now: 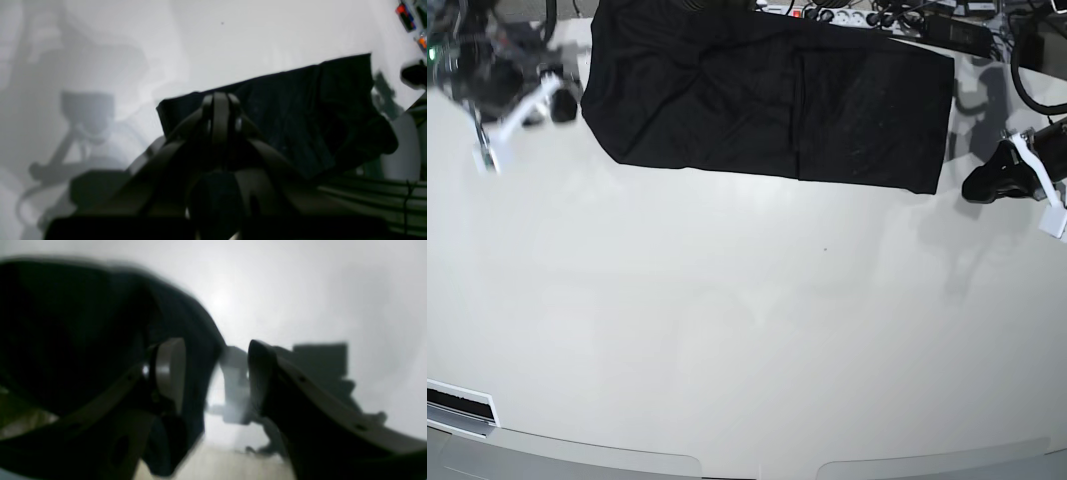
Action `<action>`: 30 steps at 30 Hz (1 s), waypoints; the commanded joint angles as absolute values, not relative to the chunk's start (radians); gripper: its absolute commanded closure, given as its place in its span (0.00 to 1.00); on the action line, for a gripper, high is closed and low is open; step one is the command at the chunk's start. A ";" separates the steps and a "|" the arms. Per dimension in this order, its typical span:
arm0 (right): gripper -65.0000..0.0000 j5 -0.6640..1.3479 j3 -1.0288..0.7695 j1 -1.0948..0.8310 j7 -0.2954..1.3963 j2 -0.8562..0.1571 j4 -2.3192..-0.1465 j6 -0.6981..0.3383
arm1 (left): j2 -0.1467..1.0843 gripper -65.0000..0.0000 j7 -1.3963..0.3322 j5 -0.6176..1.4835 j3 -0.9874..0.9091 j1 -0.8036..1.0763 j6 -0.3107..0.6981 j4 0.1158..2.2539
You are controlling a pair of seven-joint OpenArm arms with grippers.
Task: Layout the t-shirt on the table in an organized manner, then fold the t-shirt properly
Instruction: 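Fold the strip end with the left gripper toward the right gripper, then grasp the folded strip end with the right gripper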
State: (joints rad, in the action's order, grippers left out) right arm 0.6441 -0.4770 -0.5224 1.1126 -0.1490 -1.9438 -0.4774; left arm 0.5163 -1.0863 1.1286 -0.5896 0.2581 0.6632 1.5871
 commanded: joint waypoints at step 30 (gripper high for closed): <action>0.35 1.046 -0.279 -0.432 1.181 -0.062 -1.433 -0.698 | 0.535 1.00 -1.050 1.161 -0.596 0.252 0.668 1.600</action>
